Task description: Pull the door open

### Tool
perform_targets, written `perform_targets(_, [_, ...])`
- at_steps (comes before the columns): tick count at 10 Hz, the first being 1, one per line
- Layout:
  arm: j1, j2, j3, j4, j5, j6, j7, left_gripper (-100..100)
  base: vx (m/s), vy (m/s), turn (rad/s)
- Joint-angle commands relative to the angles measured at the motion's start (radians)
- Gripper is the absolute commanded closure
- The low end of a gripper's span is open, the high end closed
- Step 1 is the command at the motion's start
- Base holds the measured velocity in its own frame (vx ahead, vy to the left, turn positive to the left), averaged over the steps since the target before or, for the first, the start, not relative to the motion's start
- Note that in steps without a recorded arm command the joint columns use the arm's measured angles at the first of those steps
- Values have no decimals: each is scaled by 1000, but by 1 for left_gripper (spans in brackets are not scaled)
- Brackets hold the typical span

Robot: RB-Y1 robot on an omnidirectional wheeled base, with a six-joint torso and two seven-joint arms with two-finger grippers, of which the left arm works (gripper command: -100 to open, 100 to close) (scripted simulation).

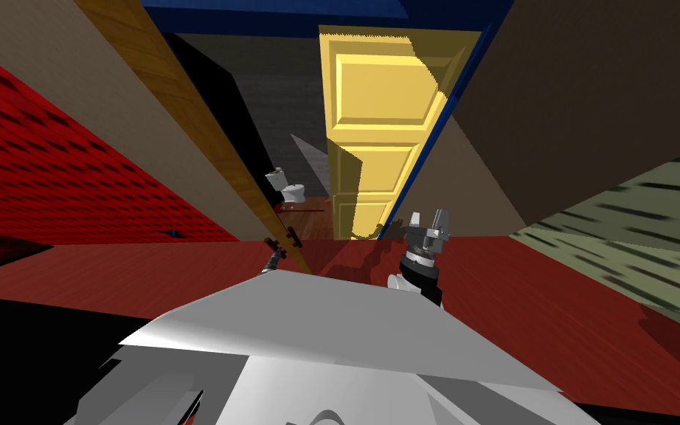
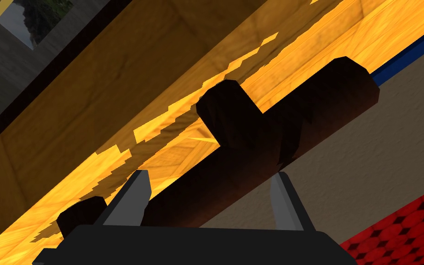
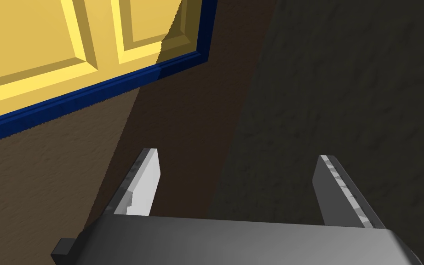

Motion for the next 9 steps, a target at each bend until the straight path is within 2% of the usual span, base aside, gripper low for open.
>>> perform_targets(1, [-12,-7,-10,4,4,-1,40,100,-28,35,0])
perform_targets(9, [-12,-7,-10,4,4,-1,40,100,-4,3,-1])
